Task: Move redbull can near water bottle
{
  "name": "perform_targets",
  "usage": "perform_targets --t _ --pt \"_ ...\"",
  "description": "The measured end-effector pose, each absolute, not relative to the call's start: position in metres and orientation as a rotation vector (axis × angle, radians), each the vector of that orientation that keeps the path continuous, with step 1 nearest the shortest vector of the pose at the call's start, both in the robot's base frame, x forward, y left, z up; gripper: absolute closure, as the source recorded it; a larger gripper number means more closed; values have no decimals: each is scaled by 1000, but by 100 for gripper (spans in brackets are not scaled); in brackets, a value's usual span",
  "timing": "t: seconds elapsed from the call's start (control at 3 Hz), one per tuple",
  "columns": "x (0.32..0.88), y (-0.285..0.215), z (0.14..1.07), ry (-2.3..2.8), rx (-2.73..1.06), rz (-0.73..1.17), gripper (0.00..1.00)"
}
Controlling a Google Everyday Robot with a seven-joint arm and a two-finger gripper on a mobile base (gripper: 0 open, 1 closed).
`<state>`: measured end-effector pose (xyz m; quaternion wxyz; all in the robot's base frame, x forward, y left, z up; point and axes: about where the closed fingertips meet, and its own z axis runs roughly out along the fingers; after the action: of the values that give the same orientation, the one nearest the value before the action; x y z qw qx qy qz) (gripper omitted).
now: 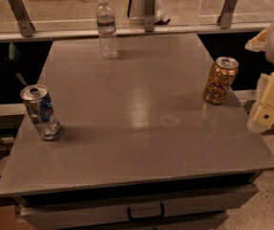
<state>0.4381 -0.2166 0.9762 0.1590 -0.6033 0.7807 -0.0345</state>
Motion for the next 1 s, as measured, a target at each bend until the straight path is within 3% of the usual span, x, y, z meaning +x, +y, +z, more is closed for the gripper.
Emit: perform_targets --t 0.67,1.0 --pt "445 -206 976 2205 -1726 -57 0" --pt "454 -138 970 2077 -1795 76 0"
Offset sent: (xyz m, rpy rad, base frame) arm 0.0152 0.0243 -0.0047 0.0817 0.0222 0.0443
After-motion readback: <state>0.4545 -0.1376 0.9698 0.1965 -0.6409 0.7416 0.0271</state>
